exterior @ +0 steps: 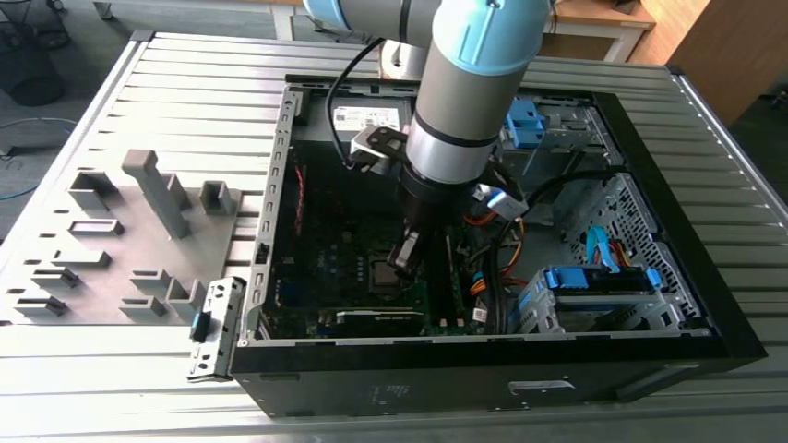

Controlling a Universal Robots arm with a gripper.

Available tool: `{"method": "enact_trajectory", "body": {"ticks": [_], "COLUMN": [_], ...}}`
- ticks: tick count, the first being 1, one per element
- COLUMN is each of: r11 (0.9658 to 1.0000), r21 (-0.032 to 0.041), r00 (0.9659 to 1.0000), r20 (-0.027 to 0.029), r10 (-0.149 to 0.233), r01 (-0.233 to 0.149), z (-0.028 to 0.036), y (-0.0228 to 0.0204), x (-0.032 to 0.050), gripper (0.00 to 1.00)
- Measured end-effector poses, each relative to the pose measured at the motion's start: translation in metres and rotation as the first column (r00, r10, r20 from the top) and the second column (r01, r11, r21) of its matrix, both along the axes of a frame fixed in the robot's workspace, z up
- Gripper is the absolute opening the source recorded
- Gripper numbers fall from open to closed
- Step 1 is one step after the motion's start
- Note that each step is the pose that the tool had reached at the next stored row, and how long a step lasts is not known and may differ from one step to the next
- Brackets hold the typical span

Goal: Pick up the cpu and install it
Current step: 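Install the first cpu locking lever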

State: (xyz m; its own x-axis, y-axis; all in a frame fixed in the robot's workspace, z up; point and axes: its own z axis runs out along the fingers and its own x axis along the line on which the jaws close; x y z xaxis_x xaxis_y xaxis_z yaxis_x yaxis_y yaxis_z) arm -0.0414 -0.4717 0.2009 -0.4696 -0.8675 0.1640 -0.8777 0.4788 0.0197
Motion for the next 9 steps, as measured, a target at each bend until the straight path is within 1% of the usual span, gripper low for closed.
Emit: {"method": "enact_trajectory", "body": {"ticks": [6,9], "r11": [1.0000,1.0000], "r21": [-0.0066,-0.0072], "r00": [1.0000,1.0000], "r20": [-0.0001,-0.0001], "r10": [0.000,0.000], "r01": [0.000,0.000], "z": [-0.0028,-0.0031], "y": [0.0000,0.0000], "x": [0.0000,0.0000], "gripper": [0.11,0.11]}}
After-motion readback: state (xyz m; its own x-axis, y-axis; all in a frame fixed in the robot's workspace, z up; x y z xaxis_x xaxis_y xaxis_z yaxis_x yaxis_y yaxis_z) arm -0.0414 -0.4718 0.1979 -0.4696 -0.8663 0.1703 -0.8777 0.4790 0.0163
